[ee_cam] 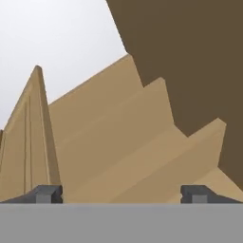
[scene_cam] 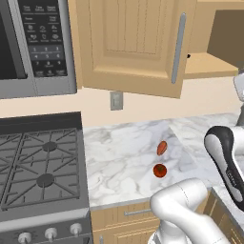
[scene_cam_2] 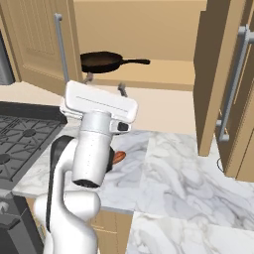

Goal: Pick the pan from the cabinet and place it on the stove. Then turn on the stove burner for the pan.

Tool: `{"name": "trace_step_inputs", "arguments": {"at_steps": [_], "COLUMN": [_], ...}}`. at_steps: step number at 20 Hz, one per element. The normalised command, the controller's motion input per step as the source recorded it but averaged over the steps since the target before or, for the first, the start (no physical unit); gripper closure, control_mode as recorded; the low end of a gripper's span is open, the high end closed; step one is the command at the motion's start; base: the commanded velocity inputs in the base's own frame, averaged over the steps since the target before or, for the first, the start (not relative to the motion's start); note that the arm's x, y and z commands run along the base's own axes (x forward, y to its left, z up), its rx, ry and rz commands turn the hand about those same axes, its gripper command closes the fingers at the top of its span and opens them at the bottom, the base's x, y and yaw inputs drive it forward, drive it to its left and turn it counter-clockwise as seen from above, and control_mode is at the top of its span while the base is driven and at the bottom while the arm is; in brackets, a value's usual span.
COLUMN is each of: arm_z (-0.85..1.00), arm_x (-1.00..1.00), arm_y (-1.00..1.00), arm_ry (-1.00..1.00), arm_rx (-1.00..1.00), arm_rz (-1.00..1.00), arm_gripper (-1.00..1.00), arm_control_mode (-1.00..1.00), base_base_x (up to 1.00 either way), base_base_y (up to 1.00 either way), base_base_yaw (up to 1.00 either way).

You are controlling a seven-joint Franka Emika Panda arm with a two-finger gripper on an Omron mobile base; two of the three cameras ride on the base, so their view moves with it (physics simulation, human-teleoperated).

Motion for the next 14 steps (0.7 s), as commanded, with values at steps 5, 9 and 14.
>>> {"name": "trace_step_inputs", "arguments": {"at_steps": [5, 9, 14], "arm_z": [0.10, 0.08, 0.01], "arm_x": [0.25, 0.05, 0.06], "arm_y": [0.18, -0.02, -0.02], "arm_ry": [0.39, 0.28, 0.28], "arm_rx": [0.00, 0.00, 0.03], "arm_rz": [0.16, 0.22, 0.26], "arm_gripper": [-1.00, -1.00, -1.00], "arm_control_mode": [-1.00, -1.00, -1.00], "base_base_x": [0.00, 0.00, 0.00], "base_base_y": [0.00, 0.00, 0.00], "base_base_yaw": [0.00, 0.00, 0.00]}}
